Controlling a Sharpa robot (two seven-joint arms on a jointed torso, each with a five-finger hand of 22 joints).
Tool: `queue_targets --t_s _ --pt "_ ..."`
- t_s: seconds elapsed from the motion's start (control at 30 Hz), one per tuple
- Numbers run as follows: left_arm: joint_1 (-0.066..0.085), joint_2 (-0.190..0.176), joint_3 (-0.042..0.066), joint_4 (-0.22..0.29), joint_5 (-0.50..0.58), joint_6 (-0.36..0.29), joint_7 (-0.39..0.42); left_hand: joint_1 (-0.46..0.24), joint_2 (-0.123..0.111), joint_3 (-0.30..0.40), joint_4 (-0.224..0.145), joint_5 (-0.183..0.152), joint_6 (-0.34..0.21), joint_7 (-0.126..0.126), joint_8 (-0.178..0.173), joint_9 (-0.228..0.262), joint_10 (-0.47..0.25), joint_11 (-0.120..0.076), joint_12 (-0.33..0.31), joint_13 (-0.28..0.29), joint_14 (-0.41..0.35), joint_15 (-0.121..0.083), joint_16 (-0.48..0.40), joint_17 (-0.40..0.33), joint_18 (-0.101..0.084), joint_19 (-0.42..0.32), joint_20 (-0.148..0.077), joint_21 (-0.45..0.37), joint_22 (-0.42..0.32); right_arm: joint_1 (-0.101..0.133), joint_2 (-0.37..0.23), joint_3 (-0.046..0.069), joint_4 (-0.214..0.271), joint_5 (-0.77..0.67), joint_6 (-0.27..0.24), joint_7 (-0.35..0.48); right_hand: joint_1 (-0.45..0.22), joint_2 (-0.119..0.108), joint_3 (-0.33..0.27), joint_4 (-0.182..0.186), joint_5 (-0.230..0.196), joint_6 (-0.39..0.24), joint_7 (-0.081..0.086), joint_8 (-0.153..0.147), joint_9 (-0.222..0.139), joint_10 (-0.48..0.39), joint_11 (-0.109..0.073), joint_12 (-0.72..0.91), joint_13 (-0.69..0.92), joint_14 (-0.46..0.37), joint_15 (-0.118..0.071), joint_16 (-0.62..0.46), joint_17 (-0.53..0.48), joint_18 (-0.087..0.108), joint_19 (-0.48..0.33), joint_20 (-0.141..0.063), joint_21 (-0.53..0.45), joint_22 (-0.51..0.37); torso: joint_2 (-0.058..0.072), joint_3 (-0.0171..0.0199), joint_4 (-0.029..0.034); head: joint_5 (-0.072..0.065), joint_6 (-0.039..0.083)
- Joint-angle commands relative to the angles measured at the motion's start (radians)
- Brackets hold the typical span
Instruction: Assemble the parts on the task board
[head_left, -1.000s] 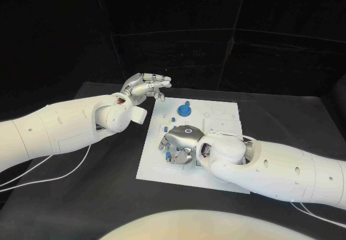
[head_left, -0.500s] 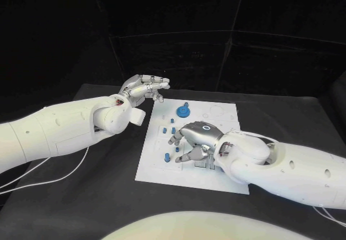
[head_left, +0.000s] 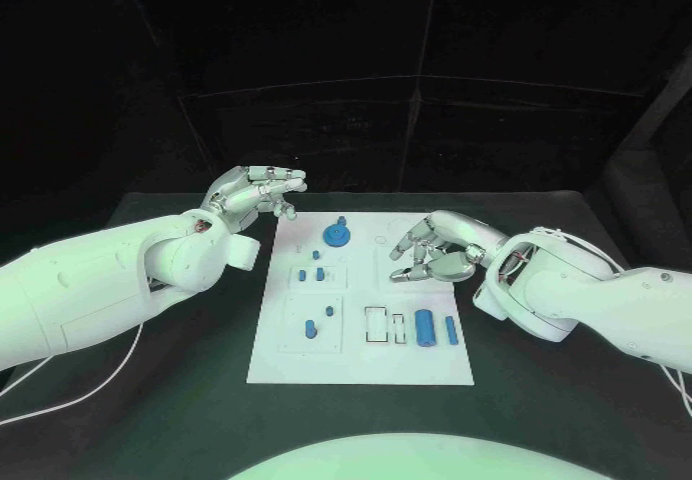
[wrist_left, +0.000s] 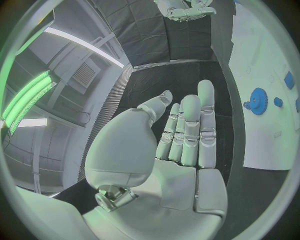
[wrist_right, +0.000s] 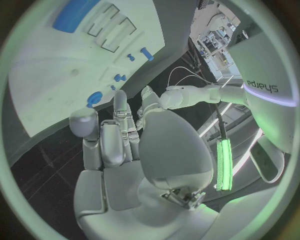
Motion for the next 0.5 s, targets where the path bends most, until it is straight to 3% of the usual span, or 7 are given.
queue_targets --t_s 0.03,0.1,0.2,0.37,0.5 --pt "0.002 -0.002 0.000 0.009 0.001 0.001 0.007 0.000 0.009 -0.005 0.000 0.002 -0.006 0.001 0.005 -0.001 -0.006 0.000 0.007 -0.001 -0.006 0.001 -0.005 -0.001 0.005 -0.003 0.006 -0.004 -0.001 0.001 -0.028 -0.001 0.005 0.055 -0.033 -0.159 -0.030 -0.001 -0.037 0.030 0.001 -0.001 -0.007 0.035 0.008 0.028 -0.009 0.183 0.217 0.041 -0.007 0.022 0.038 -0.011 0.014 -0.008 0.011 0.020 -0.007 -0.0047 -0.0052 -0.031 0.007" --pt "0.002 -0.003 0.000 0.013 0.001 0.000 0.008 0.000 0.009 -0.005 0.000 0.002 -0.006 0.001 0.005 -0.001 -0.006 0.000 0.007 -0.001 -0.006 0.001 -0.005 -0.001 0.005 -0.003 0.006 -0.004 -0.001 -0.004 -0.045 -0.002 0.009 0.032 -0.029 -0.203 -0.044 -0.004 -0.057 0.049 0.011 -0.001 -0.011 0.061 0.014 0.063 -0.012 0.330 0.409 0.048 -0.012 0.047 0.085 -0.015 0.023 -0.009 0.020 0.038 -0.009 -0.0055 -0.0088 -0.040 0.008" --pt "0.001 -0.005 0.000 0.015 0.001 -0.002 0.009 0.000 0.009 -0.005 0.000 0.002 -0.006 0.001 0.005 -0.001 -0.006 0.000 0.007 -0.001 -0.006 0.001 -0.005 -0.001 0.005 -0.003 0.006 -0.004 -0.001 -0.019 -0.064 -0.002 0.017 0.006 -0.010 -0.258 -0.045 -0.004 -0.082 0.078 0.027 -0.021 -0.013 0.110 0.023 0.067 -0.015 0.461 0.586 0.055 -0.014 0.076 0.141 -0.020 0.036 -0.010 0.032 0.064 -0.011 -0.0051 -0.0161 -0.041 0.002" --pt "0.001 -0.006 -0.001 0.016 0.001 -0.003 0.008 -0.001 0.010 -0.006 0.002 0.002 -0.006 0.002 0.005 -0.001 -0.006 0.001 0.007 -0.001 -0.007 0.001 -0.005 -0.002 0.005 -0.003 0.006 -0.005 -0.001 -0.051 -0.075 -0.003 0.041 -0.087 0.035 -0.333 -0.060 0.001 -0.100 0.106 0.050 -0.034 -0.015 0.151 0.030 0.082 -0.015 0.537 0.702 0.061 -0.013 0.102 0.194 -0.025 0.052 -0.011 0.046 0.094 -0.015 -0.0051 -0.0252 -0.040 -0.005" --pt "0.001 -0.006 -0.002 0.017 0.001 -0.002 0.007 -0.001 0.010 -0.006 0.002 0.002 -0.006 0.002 0.005 -0.001 -0.006 0.001 0.007 -0.001 -0.007 0.001 -0.005 -0.002 0.005 -0.003 0.006 -0.005 -0.001 -0.073 -0.075 -0.004 0.060 -0.142 0.064 -0.375 -0.071 0.000 -0.106 0.112 0.069 -0.042 -0.016 0.175 0.033 0.092 -0.015 0.571 0.757 0.063 -0.013 0.110 0.210 -0.026 0.056 -0.012 0.049 0.102 -0.016 -0.0061 -0.0258 -0.045 -0.008"
